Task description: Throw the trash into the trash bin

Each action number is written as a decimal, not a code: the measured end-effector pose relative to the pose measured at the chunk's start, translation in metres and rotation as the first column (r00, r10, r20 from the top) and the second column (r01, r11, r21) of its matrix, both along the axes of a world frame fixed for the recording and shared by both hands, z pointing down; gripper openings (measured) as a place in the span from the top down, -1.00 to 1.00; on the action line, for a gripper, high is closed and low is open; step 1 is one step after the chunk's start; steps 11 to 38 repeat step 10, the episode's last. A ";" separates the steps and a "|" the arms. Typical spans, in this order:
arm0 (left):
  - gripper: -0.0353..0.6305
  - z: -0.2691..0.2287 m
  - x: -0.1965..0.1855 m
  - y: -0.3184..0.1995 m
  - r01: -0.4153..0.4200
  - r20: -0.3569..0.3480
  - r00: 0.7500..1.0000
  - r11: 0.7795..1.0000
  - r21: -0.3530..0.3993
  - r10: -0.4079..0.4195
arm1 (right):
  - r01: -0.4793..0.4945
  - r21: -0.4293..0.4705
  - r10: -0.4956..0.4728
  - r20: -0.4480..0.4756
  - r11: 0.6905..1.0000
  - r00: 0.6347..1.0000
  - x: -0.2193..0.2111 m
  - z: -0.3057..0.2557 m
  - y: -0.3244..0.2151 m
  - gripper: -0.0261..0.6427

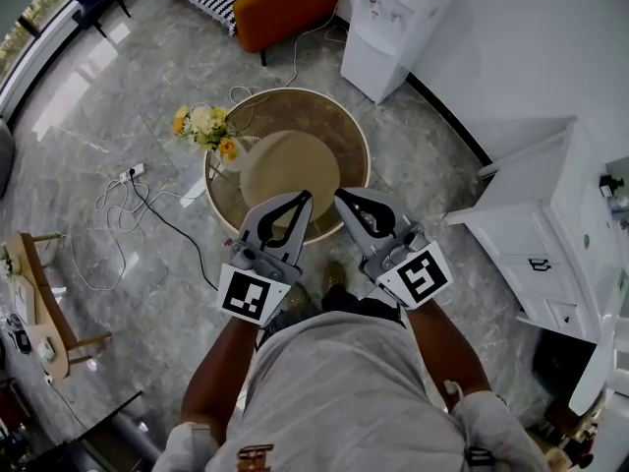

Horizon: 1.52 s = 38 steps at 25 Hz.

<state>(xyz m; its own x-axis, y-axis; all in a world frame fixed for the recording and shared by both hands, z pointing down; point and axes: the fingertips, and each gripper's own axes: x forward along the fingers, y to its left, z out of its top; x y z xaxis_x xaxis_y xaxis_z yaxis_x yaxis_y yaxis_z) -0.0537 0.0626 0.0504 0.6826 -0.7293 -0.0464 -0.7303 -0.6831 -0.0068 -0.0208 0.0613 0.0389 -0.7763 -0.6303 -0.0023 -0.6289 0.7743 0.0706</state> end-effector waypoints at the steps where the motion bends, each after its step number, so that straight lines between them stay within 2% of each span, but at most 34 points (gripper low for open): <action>1: 0.89 0.000 -0.001 -0.001 0.001 -0.001 1.000 1.000 0.002 -0.001 | -0.001 -0.018 0.001 0.004 1.000 1.000 -0.001 0.000 0.000 0.92; 4: 0.89 0.001 0.000 -0.001 -0.001 0.001 1.000 1.000 0.006 0.001 | -0.006 -0.036 0.007 0.012 0.999 1.000 0.000 0.001 0.000 0.92; 10: 0.89 -0.001 -0.001 0.002 0.000 -0.004 1.000 1.000 0.007 0.000 | -0.007 0.007 0.007 0.001 1.000 1.000 0.001 0.000 0.002 0.92; 38: 0.89 -0.001 -0.001 0.002 0.000 -0.004 1.000 1.000 0.007 0.000 | -0.007 0.007 0.007 0.001 1.000 1.000 0.001 0.000 0.002 0.92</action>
